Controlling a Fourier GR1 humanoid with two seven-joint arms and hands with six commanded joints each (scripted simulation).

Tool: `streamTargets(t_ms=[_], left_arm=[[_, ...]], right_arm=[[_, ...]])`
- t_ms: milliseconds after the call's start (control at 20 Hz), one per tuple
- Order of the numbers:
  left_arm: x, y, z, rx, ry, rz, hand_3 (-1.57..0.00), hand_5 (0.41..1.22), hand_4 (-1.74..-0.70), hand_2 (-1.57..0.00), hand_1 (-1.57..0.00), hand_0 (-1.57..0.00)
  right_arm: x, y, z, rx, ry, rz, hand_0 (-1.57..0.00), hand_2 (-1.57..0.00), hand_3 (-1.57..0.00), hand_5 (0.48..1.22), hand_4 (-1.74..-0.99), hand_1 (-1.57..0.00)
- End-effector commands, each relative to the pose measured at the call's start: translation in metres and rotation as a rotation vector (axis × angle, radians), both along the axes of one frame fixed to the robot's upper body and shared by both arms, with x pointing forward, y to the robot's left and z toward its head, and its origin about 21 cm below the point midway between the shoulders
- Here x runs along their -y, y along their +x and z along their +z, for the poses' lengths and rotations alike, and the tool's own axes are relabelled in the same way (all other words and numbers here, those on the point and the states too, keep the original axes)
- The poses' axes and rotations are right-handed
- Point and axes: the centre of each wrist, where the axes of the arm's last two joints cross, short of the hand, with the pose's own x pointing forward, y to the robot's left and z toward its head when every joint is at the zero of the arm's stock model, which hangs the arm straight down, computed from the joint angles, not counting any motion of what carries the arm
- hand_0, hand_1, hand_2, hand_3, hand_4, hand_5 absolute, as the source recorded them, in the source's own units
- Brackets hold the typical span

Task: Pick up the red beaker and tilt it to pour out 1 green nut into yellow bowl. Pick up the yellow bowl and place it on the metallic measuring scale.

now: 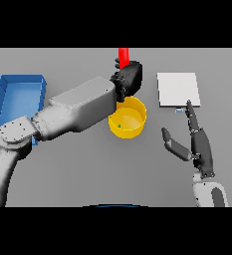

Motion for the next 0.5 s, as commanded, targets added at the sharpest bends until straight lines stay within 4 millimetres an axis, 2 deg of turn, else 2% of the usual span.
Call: streamTargets(t_ms=[0, 100, 200, 300, 450], left_arm=[[0.002, 0.005, 0.013, 0.014, 0.013, -0.004, -1.57, 1.221, -1.72, -1.57, -1.57, -1.57], [0.004, 0.014, 0.037, 0.065, 0.005, 0.004, -1.57, 1.221, -1.72, -1.57, -1.57, -1.57], [-0.005, 0.028, 0.069, 0.132, -0.016, 0.028, -1.57, 1.221, -1.73, -1.57, -1.57, -1.57], [-0.016, 0.04, 0.106, 0.173, -0.099, 0.056, -1.18, 1.221, -1.73, -1.57, -1.57, -1.57], [-0.042, 0.058, 0.159, 0.227, -0.337, 0.215, -1.37, 1.221, -1.73, -1.57, -1.57, -1.57]], right_arm=[[0.002, 0.003, 0.001, -0.011, 0.0, -0.007, 0.0, 0.0, 0.0, 0.636, -1.153, 0.0], [0.0, 0.003, -0.002, -0.002, 0.012, 0.006, 0.0, 0.0, 0.0, 0.642, -1.147, 0.0], [-0.001, 0.003, 0.001, 0.018, 0.004, 0.015, 0.0, 0.0, 0.0, 0.654, -1.154, 0.0], [-0.004, 0.005, 0.001, 0.018, -0.005, 0.016, 0.0, 0.0, 0.0, 0.66, -1.16, 0.0], [-0.005, 0.004, 0.0, 0.014, 0.01, 0.029, 0.0, 0.0, 0.0, 0.661, -1.16, 0.0]])
